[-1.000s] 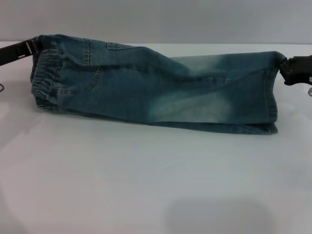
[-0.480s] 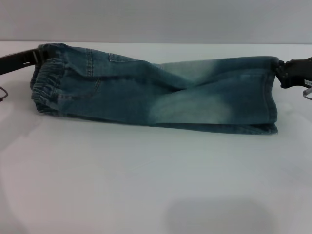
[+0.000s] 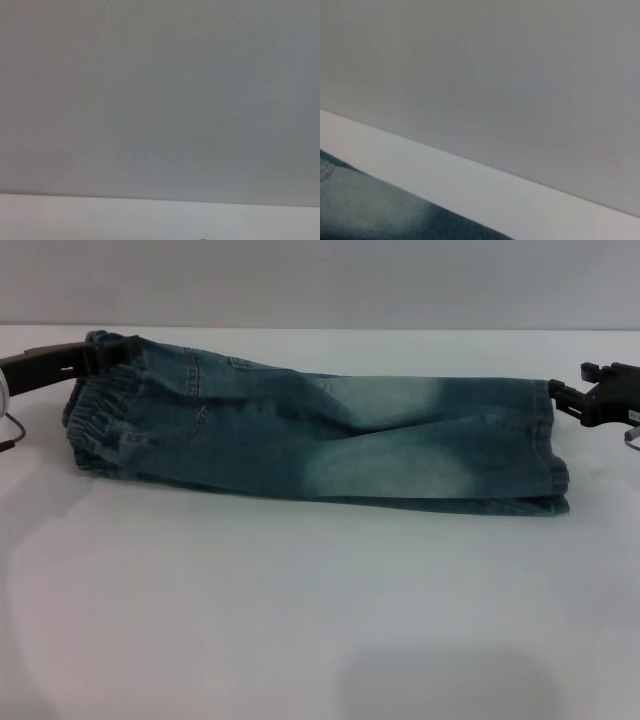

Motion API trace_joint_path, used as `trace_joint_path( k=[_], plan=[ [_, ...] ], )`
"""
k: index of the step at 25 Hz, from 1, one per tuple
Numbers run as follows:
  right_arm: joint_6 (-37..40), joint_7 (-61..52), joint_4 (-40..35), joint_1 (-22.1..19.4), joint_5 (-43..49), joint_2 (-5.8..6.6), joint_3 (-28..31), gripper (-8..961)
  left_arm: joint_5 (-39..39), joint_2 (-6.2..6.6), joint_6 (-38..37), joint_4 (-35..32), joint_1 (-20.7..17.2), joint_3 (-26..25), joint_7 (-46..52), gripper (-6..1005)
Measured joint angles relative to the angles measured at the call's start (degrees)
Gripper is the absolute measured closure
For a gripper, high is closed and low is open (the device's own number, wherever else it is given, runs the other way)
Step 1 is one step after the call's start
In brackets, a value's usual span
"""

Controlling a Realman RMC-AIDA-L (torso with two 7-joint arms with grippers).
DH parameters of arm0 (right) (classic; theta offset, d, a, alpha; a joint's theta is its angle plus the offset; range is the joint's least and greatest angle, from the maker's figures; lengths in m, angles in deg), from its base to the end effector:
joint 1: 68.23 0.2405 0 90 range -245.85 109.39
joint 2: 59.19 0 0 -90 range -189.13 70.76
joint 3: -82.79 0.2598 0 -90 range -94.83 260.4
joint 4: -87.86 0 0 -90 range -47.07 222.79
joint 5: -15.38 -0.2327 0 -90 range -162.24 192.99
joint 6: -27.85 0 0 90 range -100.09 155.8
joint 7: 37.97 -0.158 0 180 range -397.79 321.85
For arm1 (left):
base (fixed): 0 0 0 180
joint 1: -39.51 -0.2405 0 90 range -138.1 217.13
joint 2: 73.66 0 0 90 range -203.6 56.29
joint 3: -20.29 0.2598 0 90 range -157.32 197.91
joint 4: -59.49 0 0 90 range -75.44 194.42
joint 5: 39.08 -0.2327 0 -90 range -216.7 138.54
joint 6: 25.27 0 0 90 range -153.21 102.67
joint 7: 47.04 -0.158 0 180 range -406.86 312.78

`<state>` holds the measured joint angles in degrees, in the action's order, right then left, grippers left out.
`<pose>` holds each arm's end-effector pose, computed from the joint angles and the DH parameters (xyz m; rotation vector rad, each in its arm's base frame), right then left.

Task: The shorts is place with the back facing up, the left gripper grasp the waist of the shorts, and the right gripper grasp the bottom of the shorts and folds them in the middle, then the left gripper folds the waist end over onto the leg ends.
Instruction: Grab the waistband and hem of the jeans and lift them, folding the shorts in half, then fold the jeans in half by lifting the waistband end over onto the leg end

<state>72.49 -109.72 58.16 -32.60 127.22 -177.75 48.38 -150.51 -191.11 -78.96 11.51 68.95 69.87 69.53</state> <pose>0.3408 0.4428 0.0100 -2.0980 0.7074 0.2574 -0.2982 0.4412 0.0456 -2.0357 -1.1646 -0.5610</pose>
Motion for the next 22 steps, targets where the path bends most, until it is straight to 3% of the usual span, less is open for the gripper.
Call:
trace_joint_path(
  k=[9,11,16,22],
  plan=[
    [0.7,0.0,0.1,-0.3,-0.1,-0.17,0.0,373,-0.2,0.84,0.6,0.0,0.0,-0.3,0.0,556],
    [0.7,0.0,0.1,-0.3,-0.1,-0.19,0.0,373,-0.3,1.16,0.7,0.1,-0.1,-0.3,0.1,356],
    [0.9,0.0,0.1,-0.3,-0.1,-0.26,0.0,374,-0.8,2.67,0.0,0.9,-0.9,-0.3,0.9,151],
    [0.9,0.2,0.1,-0.3,-0.2,-0.26,0.0,374,-2.7,4.7,-5.1,3.1,-2.6,-0.3,1.0,152]
  ],
)
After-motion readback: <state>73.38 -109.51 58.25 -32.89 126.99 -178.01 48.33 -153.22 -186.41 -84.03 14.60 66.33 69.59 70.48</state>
